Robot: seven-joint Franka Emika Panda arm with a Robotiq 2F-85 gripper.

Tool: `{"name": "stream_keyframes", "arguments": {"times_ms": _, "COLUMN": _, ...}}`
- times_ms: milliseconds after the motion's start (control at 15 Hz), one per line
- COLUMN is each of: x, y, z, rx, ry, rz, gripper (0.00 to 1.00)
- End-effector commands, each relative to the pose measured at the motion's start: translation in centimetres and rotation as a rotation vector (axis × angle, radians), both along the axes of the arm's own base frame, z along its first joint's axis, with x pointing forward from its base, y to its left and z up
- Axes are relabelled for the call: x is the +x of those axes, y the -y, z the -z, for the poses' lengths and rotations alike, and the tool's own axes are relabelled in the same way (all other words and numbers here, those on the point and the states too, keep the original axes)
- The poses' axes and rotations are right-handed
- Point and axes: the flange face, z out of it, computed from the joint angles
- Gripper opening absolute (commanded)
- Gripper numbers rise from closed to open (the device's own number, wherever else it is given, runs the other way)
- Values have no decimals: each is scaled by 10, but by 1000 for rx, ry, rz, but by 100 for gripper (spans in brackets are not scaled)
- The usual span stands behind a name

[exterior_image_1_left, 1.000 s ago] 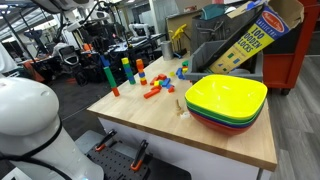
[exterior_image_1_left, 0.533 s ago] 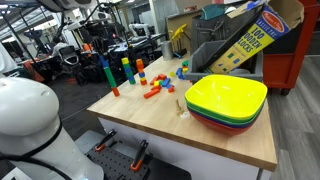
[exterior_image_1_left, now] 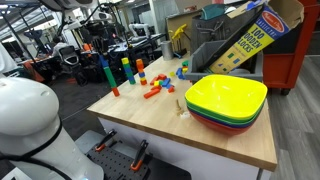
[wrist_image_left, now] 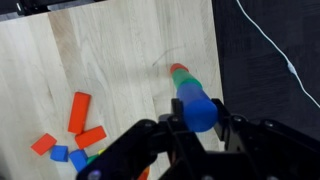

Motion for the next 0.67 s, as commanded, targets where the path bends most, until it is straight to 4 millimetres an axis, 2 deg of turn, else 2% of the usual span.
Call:
{"name": "stream_keyframes", "arguments": {"times_ms": 0, "x": 7, "y": 1, "z": -4, "rx": 14, "ry": -6, "rz": 30, "gripper": 8}}
{"name": "stream_keyframes", "arguments": {"times_ms": 600, "x": 5, "y": 0, "z": -7, "rx": 29, "ry": -10, "rz": 28, "gripper": 8}}
